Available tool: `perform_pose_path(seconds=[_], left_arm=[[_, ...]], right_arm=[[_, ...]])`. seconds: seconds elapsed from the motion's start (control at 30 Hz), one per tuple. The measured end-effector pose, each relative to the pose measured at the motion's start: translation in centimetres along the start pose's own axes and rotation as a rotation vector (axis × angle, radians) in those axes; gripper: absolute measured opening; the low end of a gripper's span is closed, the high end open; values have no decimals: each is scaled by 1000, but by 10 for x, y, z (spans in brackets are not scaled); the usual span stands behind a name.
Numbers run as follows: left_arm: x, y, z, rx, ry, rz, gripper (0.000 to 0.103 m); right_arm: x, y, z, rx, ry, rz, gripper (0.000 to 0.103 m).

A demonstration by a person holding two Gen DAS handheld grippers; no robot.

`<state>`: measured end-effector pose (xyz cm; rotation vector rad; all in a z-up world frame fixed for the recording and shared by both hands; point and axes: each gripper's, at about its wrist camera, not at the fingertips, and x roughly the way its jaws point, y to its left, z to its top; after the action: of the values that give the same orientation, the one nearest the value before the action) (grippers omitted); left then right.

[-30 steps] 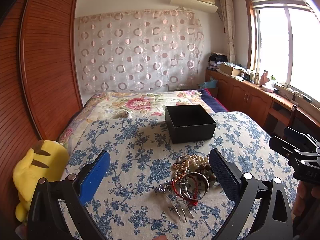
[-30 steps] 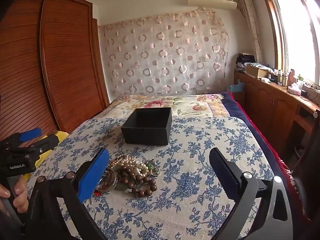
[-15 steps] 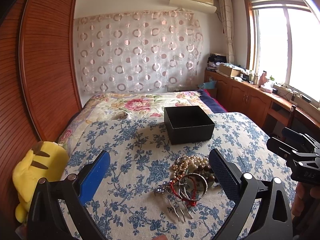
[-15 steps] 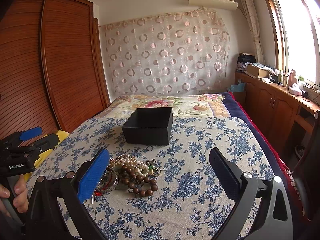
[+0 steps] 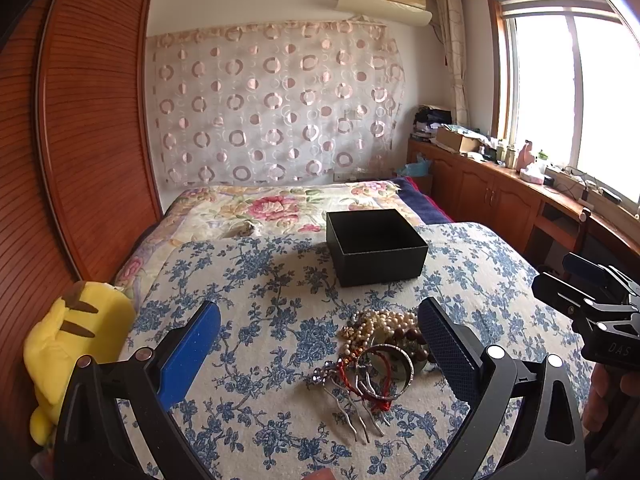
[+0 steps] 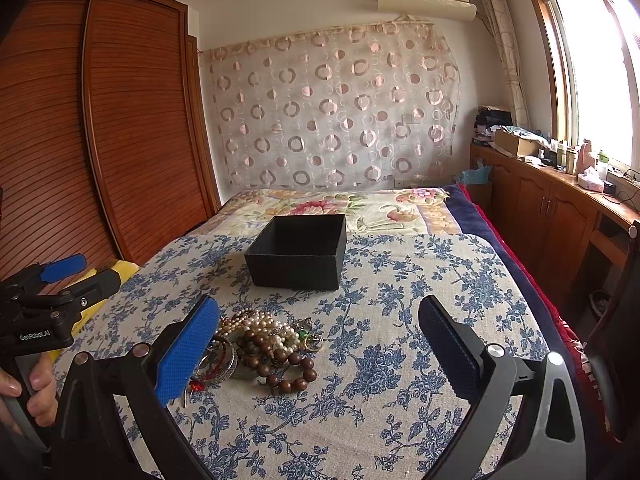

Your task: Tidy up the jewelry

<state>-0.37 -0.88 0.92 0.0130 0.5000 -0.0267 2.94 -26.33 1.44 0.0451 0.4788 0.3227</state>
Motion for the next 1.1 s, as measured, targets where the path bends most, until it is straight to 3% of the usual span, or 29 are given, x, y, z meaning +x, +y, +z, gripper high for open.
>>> perform_pose_path(seconds=[1.1], left_arm=[[2,-2,-3,0,2,-4,95]], right_arm=[[-3,1,0,-2,-2,1,101]])
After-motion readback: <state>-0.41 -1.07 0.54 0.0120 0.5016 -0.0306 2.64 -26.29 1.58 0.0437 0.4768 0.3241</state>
